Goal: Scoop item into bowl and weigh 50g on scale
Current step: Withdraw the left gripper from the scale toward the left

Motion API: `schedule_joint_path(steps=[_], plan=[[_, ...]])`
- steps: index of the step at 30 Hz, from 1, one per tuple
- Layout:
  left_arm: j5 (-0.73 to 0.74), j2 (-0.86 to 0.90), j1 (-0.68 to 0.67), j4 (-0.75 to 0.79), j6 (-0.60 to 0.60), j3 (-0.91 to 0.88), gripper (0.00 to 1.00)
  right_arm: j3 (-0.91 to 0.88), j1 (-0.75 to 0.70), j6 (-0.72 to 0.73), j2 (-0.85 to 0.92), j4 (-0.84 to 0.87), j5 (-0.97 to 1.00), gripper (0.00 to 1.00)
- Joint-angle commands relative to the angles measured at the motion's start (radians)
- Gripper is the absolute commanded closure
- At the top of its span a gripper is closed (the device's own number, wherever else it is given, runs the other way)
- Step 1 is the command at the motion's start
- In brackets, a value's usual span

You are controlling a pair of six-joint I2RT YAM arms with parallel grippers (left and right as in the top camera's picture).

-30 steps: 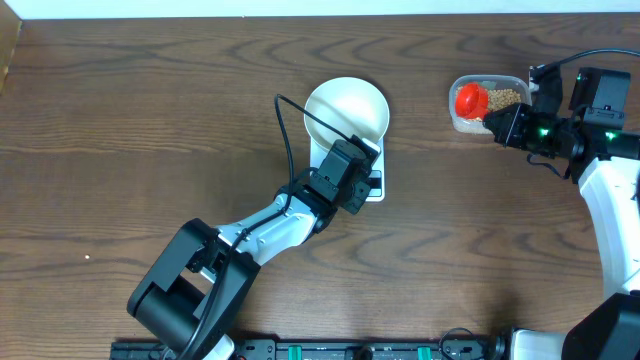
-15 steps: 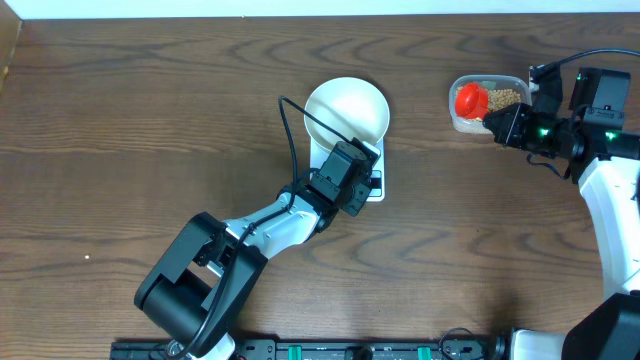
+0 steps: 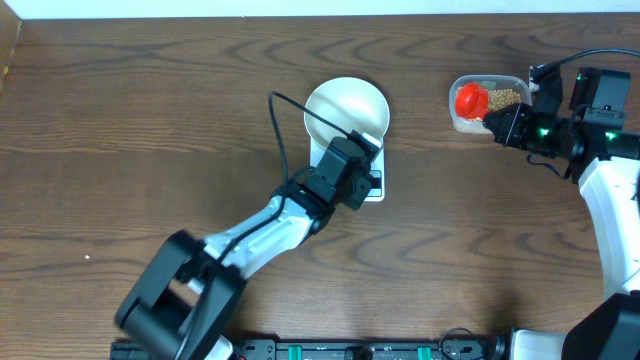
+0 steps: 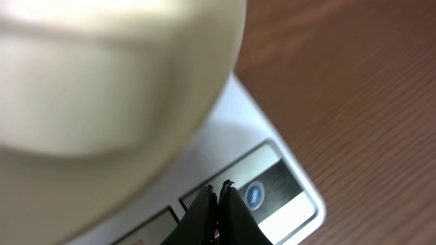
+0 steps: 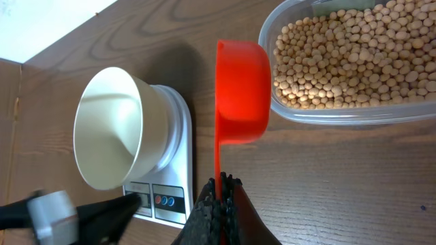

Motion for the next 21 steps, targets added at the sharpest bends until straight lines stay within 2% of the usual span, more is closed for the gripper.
schedule_joint_path(steps=[1, 14, 21], plan=[[-0.011, -0.069, 0.000, 0.001, 0.016, -0.008, 0.93, 0.016, -0.005, -0.018, -0.022, 0.003, 0.005, 0.99], [-0.012, -0.326, 0.015, -0.037, 0.016, -0.008, 0.93, 0.016, -0.005, -0.035, -0.022, 0.023, 0.007, 0.99], [-0.012, -0.395, 0.163, -0.036, 0.016, -0.008, 0.93, 0.016, -0.005, -0.052, -0.021, 0.075, 0.009, 0.99]])
